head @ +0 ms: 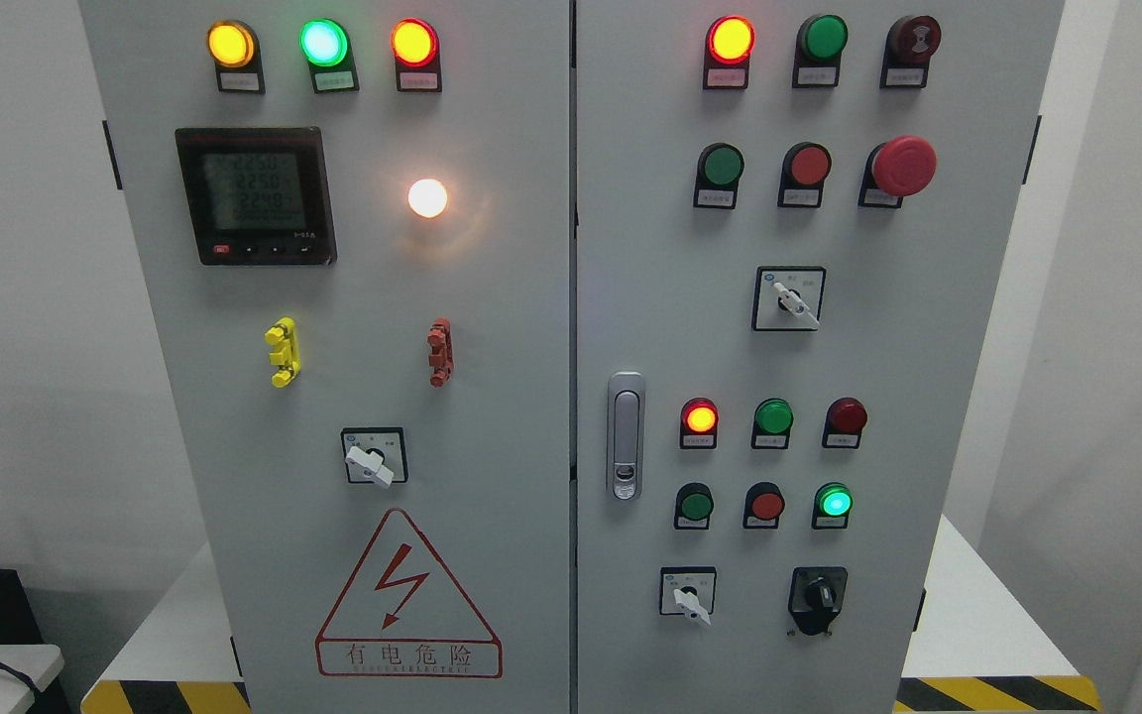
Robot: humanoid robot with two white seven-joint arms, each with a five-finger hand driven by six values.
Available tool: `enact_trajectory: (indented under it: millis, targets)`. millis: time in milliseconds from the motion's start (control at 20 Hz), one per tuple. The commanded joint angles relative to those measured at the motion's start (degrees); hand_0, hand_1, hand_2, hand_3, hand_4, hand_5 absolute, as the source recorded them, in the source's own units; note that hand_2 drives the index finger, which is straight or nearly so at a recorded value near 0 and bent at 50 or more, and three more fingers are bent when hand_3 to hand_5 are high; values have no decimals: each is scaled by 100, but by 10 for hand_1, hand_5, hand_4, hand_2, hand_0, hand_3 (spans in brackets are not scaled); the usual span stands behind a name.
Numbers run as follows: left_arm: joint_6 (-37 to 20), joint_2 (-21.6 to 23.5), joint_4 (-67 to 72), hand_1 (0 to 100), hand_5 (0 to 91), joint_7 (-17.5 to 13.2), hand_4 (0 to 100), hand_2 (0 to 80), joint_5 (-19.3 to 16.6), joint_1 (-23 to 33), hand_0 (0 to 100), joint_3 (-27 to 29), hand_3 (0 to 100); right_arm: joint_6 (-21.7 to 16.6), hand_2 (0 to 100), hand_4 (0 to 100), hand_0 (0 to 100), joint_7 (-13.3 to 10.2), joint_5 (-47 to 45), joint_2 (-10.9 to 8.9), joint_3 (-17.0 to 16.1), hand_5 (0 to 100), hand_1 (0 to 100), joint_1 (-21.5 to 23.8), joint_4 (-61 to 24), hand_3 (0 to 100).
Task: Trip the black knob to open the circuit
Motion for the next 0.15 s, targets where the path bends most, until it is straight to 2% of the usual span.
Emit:
enact_trajectory:
  millis: [0,100]
  targets:
    - [3,2,0,389,0,2,0,0,-193,-44,120,0,0,-13,0,133,0,0,-20,-1,42,154,93,14,-89,118]
    - [3,2,0,389,0,2,0,0,-185,-44,120,0,0,-21,0,136,0,0,-107,-1,59,154,92,5,-89,120]
